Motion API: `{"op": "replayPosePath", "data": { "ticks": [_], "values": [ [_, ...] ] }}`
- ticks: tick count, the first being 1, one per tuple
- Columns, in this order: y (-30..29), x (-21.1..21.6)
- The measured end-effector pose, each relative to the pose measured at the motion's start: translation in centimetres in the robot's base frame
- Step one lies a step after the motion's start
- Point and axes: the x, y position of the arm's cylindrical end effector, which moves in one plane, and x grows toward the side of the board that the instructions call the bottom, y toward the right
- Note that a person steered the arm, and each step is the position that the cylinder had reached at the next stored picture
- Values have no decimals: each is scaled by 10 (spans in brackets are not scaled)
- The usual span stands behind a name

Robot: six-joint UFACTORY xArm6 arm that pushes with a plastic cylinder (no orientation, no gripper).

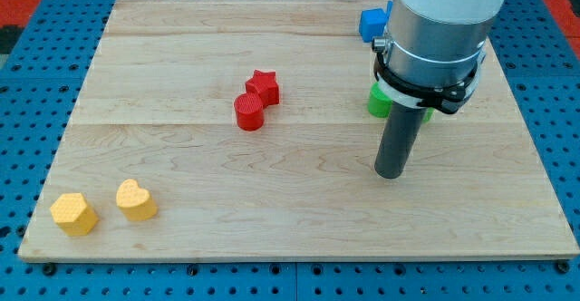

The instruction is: Point at the red star

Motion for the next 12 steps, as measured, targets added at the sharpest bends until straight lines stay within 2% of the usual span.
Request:
{"op": "replayPosePath", "data": {
  "ticks": [5,8,12],
  "values": [
    [25,4],
    [-3,5],
    [-11,5]
  ]
}}
